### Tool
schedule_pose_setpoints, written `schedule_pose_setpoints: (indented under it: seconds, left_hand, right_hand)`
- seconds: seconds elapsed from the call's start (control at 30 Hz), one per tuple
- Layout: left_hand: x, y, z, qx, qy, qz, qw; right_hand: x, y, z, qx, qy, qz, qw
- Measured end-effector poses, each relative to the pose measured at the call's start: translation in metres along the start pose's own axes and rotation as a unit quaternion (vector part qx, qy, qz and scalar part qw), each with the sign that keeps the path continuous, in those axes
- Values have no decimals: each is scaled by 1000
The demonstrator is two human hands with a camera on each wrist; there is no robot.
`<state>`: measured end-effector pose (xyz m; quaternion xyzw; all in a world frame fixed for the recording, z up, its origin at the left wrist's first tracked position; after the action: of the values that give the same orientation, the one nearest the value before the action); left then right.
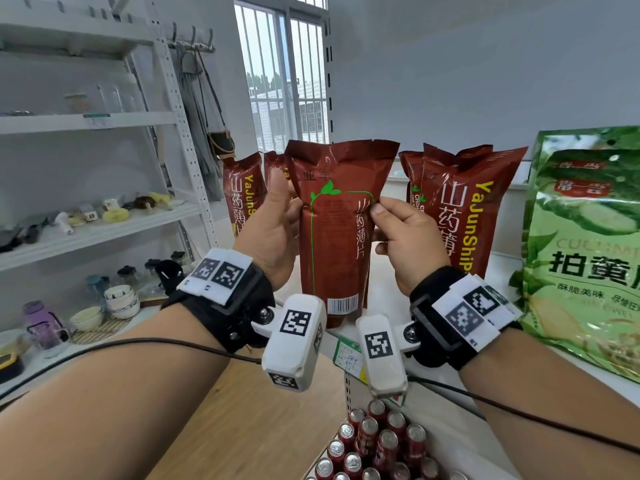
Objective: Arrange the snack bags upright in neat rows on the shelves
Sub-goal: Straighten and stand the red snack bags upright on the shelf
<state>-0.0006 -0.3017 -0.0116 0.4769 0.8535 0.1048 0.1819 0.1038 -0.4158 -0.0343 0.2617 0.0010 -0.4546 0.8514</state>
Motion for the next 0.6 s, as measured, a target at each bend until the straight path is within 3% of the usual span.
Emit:
schedule_pose_setpoints:
  seconds: [0.1,0.27,0.43,0.6]
  left_hand:
    - [-1,0,-2,-31,6,19,999]
    - [2,2,-3,-23,-11,21,999]
    - [0,3,-3,3,-50,-5,999]
    - [-1,5,-7,31,-119,-46,991]
  right_hand:
    - [-1,-1,4,7,-11,14,1000]
    - [0,0,13,55,-11,80,995]
    - [-1,5,11,68,-26,42,996]
    - [-6,8,10,50,-33,46,997]
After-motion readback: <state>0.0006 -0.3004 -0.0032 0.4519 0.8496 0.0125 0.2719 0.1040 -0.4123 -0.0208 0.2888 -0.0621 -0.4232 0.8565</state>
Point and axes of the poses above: each hand's wrist, its own y-axis towards the middle knuckle, its own x-axis out of the back of the hand, z = x × y, the point moved 2 cm from there along y, towards the middle knuckle, and after that the axes turned 2 degrees about y, right-handed, at the moved point
